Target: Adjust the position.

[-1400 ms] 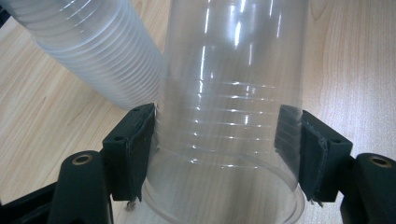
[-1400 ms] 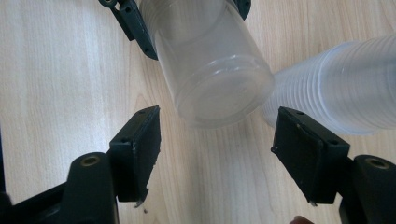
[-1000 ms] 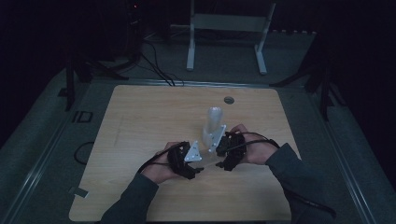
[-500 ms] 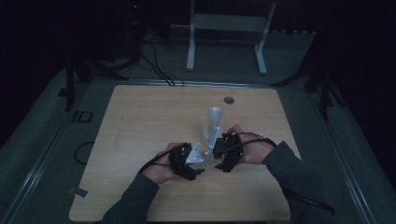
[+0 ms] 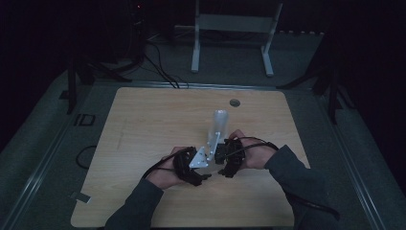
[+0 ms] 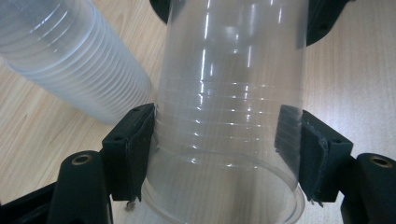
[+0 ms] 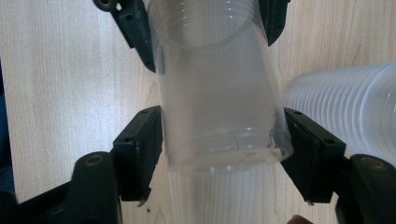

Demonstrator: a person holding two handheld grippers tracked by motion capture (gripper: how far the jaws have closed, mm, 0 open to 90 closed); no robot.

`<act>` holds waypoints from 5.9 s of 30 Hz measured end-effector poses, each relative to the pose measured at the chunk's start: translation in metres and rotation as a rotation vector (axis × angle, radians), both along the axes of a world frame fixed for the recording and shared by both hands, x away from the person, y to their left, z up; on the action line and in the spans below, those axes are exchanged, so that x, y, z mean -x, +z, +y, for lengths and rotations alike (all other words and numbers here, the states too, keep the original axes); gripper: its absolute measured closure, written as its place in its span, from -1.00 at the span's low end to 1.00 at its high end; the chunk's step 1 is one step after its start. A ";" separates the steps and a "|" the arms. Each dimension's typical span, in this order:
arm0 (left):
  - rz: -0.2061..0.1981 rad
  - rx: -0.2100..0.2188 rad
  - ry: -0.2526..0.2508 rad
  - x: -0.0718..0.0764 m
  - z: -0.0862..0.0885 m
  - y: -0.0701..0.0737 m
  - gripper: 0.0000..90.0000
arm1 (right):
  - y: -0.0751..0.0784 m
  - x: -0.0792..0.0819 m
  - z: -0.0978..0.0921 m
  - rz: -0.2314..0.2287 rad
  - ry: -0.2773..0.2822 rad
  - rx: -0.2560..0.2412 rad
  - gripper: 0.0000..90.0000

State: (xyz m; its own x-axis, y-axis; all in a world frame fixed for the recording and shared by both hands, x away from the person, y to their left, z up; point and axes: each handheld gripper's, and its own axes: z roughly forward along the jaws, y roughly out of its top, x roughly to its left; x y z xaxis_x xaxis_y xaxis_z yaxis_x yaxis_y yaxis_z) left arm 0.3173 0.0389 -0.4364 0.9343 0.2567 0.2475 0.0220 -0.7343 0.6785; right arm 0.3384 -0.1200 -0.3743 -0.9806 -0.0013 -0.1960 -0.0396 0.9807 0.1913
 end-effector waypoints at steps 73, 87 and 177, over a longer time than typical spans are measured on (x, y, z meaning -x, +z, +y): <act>-0.005 0.068 0.082 -0.001 0.009 0.011 -0.15 | -0.020 -0.012 -0.051 -0.145 -0.361 -0.252 -0.08; -0.007 0.069 0.095 0.002 0.016 0.011 -0.11 | -0.017 -0.003 -0.054 -0.172 -0.361 -0.325 -0.08; 0.015 0.252 0.269 -0.010 0.030 0.013 -0.17 | -0.037 0.026 -0.047 -0.478 -0.596 -0.899 -0.07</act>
